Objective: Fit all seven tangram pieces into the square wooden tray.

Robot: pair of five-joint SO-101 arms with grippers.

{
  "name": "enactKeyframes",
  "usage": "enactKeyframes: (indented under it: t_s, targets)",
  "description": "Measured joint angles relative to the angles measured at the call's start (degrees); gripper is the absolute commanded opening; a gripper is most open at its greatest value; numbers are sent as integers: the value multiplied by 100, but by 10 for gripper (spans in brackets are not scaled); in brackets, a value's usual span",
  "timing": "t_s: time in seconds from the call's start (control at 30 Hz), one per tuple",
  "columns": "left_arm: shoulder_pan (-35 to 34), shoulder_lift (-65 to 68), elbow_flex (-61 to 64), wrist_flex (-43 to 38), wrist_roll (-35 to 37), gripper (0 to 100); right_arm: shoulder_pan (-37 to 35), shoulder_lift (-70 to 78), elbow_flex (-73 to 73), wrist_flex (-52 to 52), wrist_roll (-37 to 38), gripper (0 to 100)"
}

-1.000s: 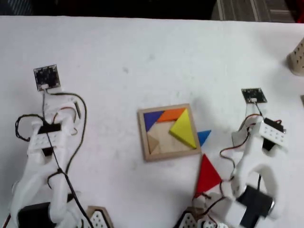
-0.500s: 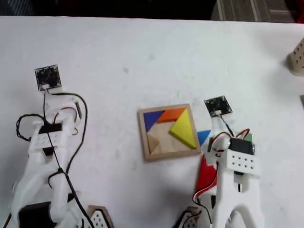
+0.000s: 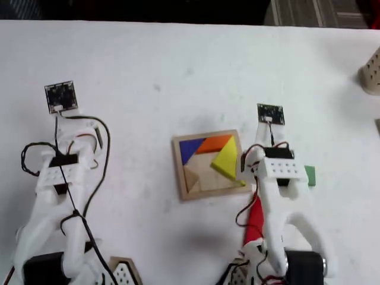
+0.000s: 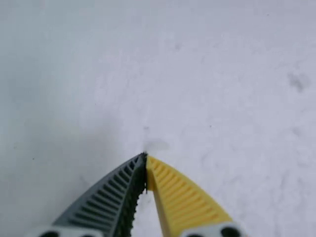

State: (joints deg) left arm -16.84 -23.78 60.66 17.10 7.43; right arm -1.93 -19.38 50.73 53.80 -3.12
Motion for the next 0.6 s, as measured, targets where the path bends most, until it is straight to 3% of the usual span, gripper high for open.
enactKeyframes:
  t_s: [0.6]
  targets:
    - [0, 0, 0, 0, 0, 23, 114, 853, -141, -730, -369, 303]
